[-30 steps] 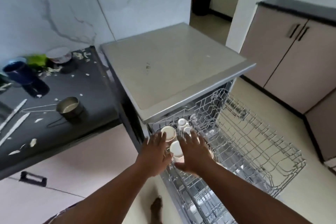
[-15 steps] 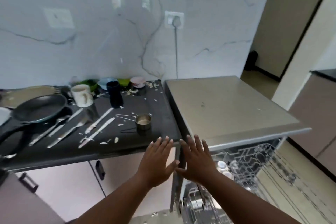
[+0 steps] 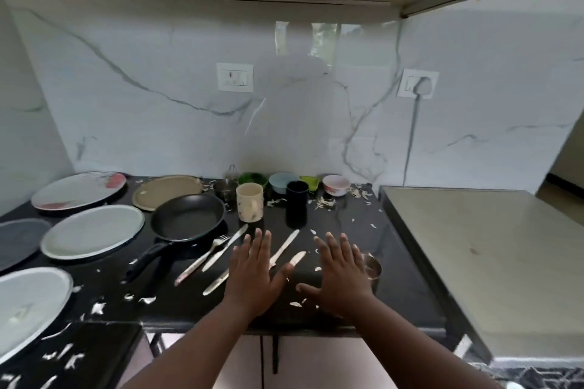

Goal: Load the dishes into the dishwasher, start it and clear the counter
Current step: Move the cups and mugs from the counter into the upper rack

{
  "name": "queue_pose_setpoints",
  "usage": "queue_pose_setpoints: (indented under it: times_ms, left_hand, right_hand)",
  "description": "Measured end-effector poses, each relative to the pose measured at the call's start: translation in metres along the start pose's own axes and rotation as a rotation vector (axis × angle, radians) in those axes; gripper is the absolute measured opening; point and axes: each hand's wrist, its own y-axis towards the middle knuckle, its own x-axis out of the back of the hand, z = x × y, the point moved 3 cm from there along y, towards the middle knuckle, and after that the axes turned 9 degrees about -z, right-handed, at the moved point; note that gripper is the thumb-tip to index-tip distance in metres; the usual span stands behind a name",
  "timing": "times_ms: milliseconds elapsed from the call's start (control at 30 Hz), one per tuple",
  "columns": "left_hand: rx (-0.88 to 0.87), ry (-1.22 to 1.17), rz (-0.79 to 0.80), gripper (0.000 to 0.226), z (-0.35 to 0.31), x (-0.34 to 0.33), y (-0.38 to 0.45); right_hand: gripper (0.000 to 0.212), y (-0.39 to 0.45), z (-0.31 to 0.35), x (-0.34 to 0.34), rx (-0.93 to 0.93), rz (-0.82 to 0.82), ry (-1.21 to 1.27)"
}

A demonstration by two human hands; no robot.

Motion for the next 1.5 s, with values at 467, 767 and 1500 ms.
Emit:
queue_pose_setpoints:
  times_ms: [467,767,1500]
  left_hand:
    - [0.302,-0.179,-0.101,0.07,0.067,-0.044,0.145]
    - [0.674,-0.481,-0.224,0.09,0.103,-0.069,0.191]
    - [0.691,-0.769,-0.435,0.086,0.073,-0.079,0.212]
  right_hand:
    - [0.107,0.149,-0.044,-0.053,-0.178,0.1,0.294]
    - [0.113,0.267,-0.076,-0.096,-0.28,0.161,0.441]
    - [0.07,0.286,-0.093,-0.091,-0.347,0.04,1.106]
